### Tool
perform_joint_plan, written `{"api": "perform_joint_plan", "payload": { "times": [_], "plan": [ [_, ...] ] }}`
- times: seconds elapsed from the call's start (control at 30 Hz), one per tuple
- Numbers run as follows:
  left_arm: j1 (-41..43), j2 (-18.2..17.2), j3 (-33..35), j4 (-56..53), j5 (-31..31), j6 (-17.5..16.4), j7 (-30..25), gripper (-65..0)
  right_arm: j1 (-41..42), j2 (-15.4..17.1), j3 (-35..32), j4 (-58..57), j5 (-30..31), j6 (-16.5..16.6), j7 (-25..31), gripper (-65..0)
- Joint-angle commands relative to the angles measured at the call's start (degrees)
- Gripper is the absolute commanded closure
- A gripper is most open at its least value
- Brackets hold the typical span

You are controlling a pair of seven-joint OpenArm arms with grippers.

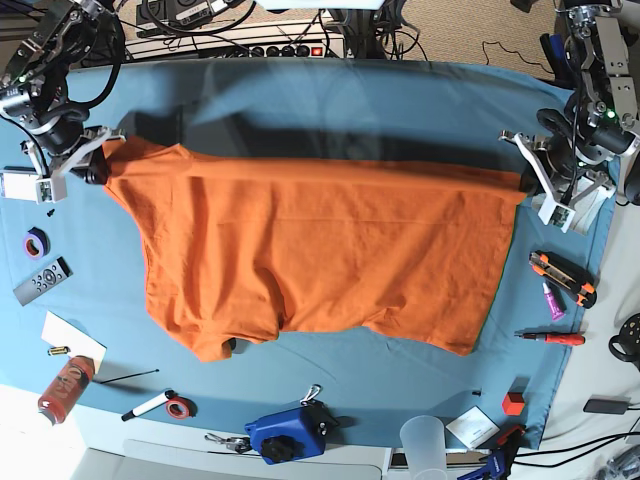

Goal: Layout the t-shirt on the table in an organized manner, then fold the t-shirt properly
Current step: 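Pull the shirt edge with both grippers to straighten it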

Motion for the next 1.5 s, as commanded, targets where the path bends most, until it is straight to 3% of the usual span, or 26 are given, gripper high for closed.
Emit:
{"api": "perform_joint_plan", "payload": {
  "times": [0.0, 0.1, 0.27, 0.37, 0.77, 0.93, 1.17, 1.47],
  "plan": [
    [-0.6, -0.8, -0.4, 0.8, 0.0, 0.2, -1.9, 0.0, 0.4, 1.0, -0.2, 0.7, -0.6, -0.9, 2.2, 0.0],
    [-0.6, -0.8, -0.4, 0.7, 0.0, 0.2, -2.5, 0.0, 0.4, 1.0, -2.5, 0.7, -3.5, -1.4, 3.1, 0.0],
    [-0.6, -0.8, -0.4, 0.7, 0.0, -1.5, -5.6, 0.0, 0.5, 1.0, -6.2, 0.7, -9.9, -5.4, 9.0, 0.0],
    [-1.5, -0.6, -0.4, 0.0, 0.0, -2.0, -6.5, 0.0, 1.9, 1.0, -8.5, -0.7, -12.3, -6.1, 9.1, 0.0],
    [-6.5, -0.3, -0.3, -8.3, -1.0, -1.1, -8.1, 0.0, 10.6, 1.0, -9.7, -11.6, -12.7, -6.1, 8.5, 0.0],
    [-9.4, -0.2, 5.1, -12.4, 0.9, -1.2, -9.4, 0.0, 10.7, 1.0, -9.7, -11.6, -12.8, -6.0, 9.8, 0.0],
    [-15.8, -0.2, 14.2, -15.8, 10.1, 6.7, -10.6, 0.0, 10.7, 1.0, -9.7, -11.7, -16.0, -6.0, 13.5, 0.0],
    [-17.2, -0.2, 14.3, -15.8, 10.3, 6.2, -6.9, 0.0, 10.8, 1.0, -9.7, -11.7, -15.9, -6.0, 13.4, 0.0]
  ]
}}
